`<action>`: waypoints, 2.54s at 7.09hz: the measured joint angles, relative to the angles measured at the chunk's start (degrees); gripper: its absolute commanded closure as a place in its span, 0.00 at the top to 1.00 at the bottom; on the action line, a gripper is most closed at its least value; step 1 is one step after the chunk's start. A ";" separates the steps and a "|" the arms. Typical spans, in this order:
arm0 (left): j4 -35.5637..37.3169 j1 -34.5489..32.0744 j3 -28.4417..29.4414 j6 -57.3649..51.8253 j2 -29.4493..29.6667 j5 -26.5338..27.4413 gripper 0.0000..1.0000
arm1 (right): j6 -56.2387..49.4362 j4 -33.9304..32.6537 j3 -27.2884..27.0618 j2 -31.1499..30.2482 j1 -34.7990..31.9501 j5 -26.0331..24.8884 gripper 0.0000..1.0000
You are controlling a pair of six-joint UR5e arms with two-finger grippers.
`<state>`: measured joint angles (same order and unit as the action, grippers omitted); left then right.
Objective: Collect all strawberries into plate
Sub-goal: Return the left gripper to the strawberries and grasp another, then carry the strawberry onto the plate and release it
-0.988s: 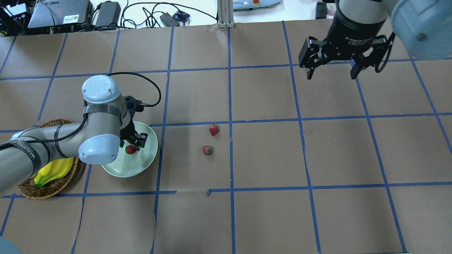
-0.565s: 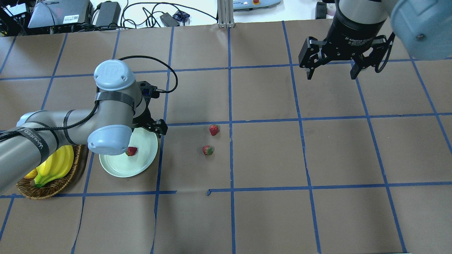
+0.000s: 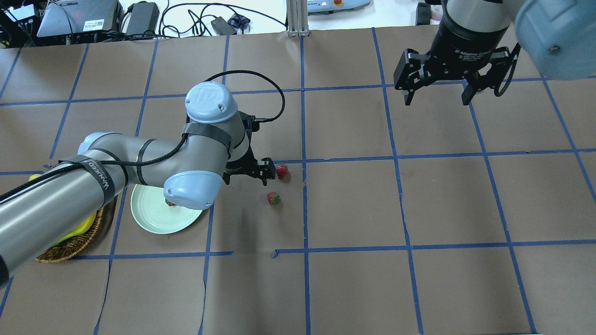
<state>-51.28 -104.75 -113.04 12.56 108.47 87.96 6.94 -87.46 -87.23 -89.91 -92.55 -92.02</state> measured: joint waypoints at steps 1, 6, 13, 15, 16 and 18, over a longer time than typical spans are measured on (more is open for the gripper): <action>1.24 -0.90 0.01 0.80 1.50 -0.61 0.89 | 0.00 0.01 0.02 0.00 0.00 0.00 1.00; 3.59 -2.34 -0.07 2.00 3.91 -0.66 0.12 | 0.01 -0.08 0.04 0.00 0.00 0.00 1.00; -7.35 3.31 2.98 -2.33 -2.04 8.17 0.14 | 0.00 -0.08 0.06 0.23 -0.08 0.02 1.00; -8.40 8.37 2.09 -11.02 -3.57 11.00 0.14 | 0.00 -0.08 0.04 0.26 -0.09 0.02 1.00; -8.19 11.24 0.70 -15.75 -3.82 11.16 0.15 | 0.00 -0.08 0.04 0.26 -0.09 0.01 1.00; -6.94 14.41 -2.07 -20.98 -3.64 11.26 0.78 | 0.01 -0.10 0.05 0.35 -0.09 0.05 1.00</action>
<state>-58.22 -90.34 -115.10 -8.42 104.83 99.22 6.95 -87.56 -87.17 -89.56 -92.64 -91.97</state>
